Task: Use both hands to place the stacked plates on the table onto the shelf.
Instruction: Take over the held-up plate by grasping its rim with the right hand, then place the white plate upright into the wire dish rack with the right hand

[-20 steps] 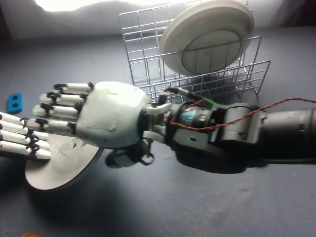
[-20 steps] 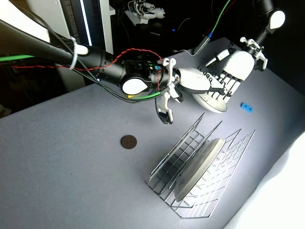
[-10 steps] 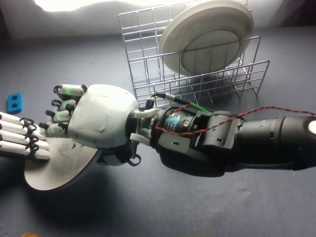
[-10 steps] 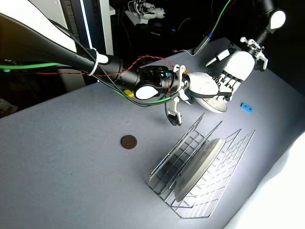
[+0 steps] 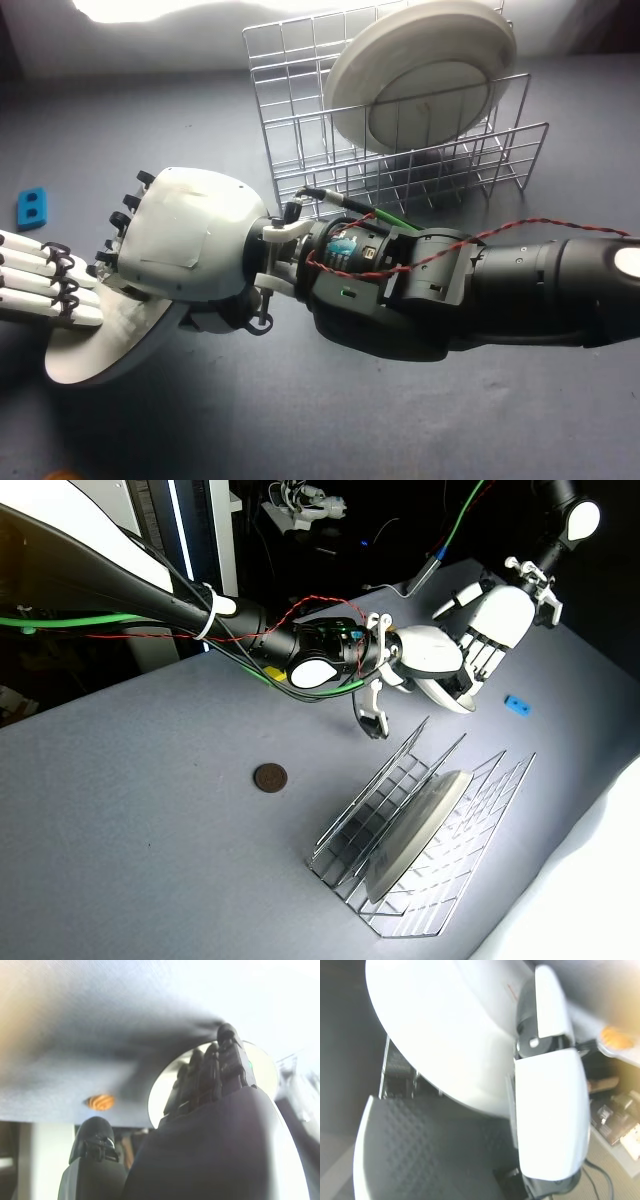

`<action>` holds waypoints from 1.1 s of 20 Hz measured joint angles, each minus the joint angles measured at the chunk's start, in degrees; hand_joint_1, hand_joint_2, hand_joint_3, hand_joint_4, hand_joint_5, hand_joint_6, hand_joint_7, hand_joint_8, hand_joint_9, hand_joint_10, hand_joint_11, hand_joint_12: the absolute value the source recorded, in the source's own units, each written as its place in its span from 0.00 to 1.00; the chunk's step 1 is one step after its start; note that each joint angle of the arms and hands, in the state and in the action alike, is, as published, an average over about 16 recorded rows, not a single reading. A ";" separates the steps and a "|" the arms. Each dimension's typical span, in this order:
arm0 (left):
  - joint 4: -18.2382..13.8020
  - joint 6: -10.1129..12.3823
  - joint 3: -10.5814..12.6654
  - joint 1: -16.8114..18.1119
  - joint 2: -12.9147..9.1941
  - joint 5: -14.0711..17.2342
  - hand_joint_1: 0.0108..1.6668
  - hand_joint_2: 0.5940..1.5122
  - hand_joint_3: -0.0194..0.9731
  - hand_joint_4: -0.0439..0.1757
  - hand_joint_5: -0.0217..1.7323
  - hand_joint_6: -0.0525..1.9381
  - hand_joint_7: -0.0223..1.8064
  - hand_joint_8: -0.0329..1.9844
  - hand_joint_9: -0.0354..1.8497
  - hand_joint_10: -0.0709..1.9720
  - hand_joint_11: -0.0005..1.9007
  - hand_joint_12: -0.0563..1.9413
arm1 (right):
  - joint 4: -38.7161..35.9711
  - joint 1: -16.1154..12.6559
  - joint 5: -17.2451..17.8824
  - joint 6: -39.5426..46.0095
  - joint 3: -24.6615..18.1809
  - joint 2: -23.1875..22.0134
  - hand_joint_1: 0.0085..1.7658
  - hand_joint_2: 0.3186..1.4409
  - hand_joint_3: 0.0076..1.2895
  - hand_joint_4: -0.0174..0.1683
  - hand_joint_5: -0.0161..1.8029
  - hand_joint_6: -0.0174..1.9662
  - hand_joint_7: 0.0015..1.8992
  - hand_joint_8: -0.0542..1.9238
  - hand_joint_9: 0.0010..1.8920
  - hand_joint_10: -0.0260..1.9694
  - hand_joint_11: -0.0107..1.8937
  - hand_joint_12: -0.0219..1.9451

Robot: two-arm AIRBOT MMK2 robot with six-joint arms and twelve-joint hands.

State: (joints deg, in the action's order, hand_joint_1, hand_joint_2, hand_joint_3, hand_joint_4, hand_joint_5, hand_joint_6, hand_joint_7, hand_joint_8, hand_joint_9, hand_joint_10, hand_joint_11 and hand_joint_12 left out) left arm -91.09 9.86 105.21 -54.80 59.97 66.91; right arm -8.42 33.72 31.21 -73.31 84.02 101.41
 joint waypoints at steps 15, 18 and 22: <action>-1.68 0.67 1.08 13.42 -1.71 0.63 0.01 0.60 0.04 0.19 0.02 0.03 0.02 0.01 0.03 0.03 0.01 0.03 | -1.22 -0.42 -2.39 -0.13 -10.13 -8.53 0.65 0.60 0.00 0.23 0.54 0.38 0.58 0.37 0.70 0.10 0.49 0.63; -1.68 1.01 1.24 16.73 -2.52 0.82 0.01 0.60 0.04 0.20 0.03 0.03 0.02 0.01 0.03 0.04 0.01 0.03 | -1.46 -1.10 -4.54 -0.22 -15.47 -13.31 0.65 0.60 0.00 0.24 0.54 0.38 0.58 0.38 0.70 0.10 0.48 0.64; -1.32 1.45 1.40 19.81 -3.53 1.23 0.01 0.59 0.04 0.19 0.03 0.03 0.02 0.01 0.03 0.04 0.01 0.03 | -2.25 -2.41 -7.78 -0.24 -23.42 -20.72 0.65 0.60 0.00 0.26 0.55 0.38 0.59 0.38 0.70 0.10 0.47 0.66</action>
State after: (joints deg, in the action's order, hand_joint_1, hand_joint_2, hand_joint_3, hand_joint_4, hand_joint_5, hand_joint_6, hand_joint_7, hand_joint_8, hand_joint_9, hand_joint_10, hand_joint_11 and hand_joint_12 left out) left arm -92.41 11.31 106.61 -34.99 56.45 68.13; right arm -10.67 31.31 23.43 -73.55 60.59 80.69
